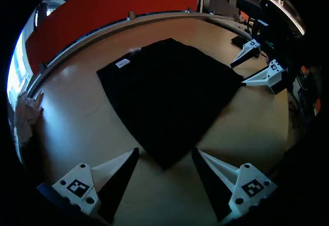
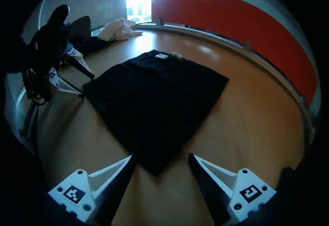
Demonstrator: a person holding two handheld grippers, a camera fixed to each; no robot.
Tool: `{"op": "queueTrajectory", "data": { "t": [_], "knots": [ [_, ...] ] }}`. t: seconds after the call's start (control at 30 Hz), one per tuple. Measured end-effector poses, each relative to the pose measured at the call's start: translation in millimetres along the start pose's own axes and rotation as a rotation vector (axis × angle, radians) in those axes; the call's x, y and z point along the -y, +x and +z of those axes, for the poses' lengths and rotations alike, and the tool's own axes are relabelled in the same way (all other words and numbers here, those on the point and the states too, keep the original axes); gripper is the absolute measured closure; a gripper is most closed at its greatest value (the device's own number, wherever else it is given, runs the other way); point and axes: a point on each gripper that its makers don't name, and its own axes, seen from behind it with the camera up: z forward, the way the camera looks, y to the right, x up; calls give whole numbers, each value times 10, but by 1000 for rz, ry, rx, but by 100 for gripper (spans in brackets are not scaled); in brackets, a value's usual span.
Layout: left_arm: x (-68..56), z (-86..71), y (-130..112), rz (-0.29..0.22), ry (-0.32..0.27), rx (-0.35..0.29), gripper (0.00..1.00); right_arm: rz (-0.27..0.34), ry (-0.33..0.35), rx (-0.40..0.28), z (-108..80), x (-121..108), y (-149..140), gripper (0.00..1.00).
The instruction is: Fold towel
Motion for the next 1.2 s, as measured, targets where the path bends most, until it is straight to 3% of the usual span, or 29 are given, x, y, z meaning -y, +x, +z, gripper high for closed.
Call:
{"op": "queueTrajectory", "data": {
  "t": [0.17,0.33,0.57,0.8,0.87,0.93,1.0,1.2],
  "knots": [
    [4,3,-1,1,-1,5,6,-5,4,-1,-6,11,-2,12],
    [-4,2,0,-2,1,20,9,-9,10,-2,-6,36,-2,26],
    [-62,-5,3,4,-2,26,27,-10,16,4,-12,66,-9,43],
    [-90,-25,0,0,0,29,48,4,11,18,-35,47,-21,74],
    [-92,-32,1,1,0,32,50,8,15,23,-42,58,-24,77],
    [-90,-32,1,1,3,35,59,12,20,29,-47,76,-25,80],
    [-89,-29,2,0,7,38,74,16,26,33,-50,97,-24,81],
    [-119,-31,2,-3,16,39,82,17,36,35,-57,135,-1,84]
  ]
}}
